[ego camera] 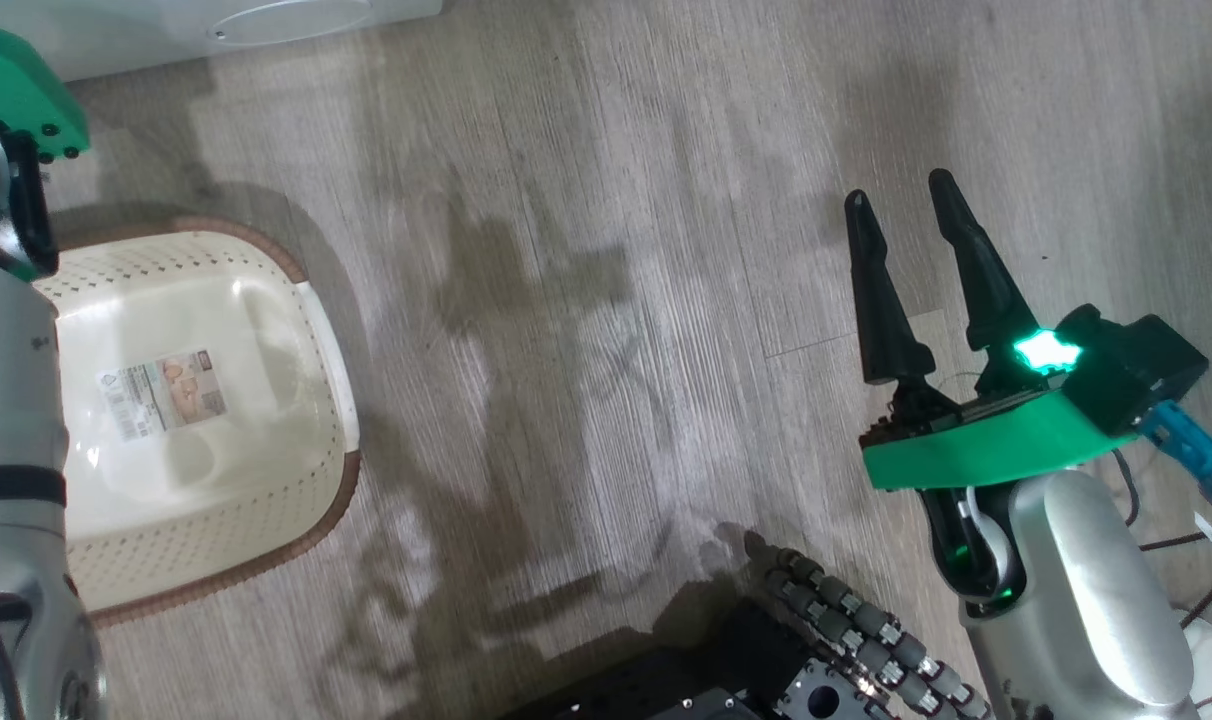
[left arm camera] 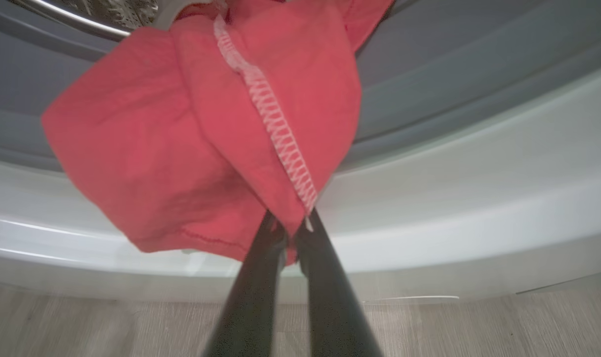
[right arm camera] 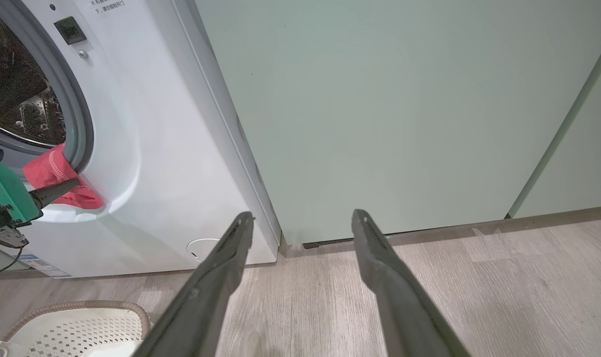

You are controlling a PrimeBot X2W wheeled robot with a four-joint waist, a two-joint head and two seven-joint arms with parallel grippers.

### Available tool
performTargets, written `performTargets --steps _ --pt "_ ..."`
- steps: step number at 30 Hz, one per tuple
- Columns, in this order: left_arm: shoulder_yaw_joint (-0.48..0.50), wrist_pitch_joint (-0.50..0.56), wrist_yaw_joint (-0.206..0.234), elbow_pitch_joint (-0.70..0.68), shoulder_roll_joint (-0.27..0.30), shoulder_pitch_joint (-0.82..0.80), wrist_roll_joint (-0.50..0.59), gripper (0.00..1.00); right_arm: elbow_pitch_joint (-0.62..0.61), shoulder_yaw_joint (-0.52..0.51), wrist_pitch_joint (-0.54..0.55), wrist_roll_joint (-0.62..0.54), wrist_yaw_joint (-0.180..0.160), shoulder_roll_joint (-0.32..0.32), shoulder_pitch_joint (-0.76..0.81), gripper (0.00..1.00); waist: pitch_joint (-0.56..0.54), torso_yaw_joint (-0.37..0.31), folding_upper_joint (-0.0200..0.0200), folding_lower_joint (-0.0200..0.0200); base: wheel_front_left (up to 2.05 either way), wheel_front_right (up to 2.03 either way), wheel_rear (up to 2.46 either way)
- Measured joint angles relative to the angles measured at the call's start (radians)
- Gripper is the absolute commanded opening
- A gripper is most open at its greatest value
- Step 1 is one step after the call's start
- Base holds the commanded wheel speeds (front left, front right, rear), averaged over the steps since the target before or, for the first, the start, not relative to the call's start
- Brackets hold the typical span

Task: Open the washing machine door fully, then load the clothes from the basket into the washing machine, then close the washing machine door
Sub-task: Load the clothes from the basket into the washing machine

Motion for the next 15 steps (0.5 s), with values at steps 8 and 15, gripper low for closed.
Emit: performTargets --steps 8,15 --pt "-0.005 -0.058 -0.028 0.005 -0.004 0.013 -0.024 0.0 0.002 -0.006 0.0 -0.001 0.0 0.0 -0.006 1.0 -0.014 0.011 0.0 0.0 0.0 0.0 0.0" --pt "-0.002 -0.092 -0.039 -0.13 0.001 0.087 -0.024 0.0 0.006 -0.014 0.0 -0.003 0.0 0.0 -0.005 1.0 -0.025 0.028 0.0 0.0 0.0 0.0 0.0"
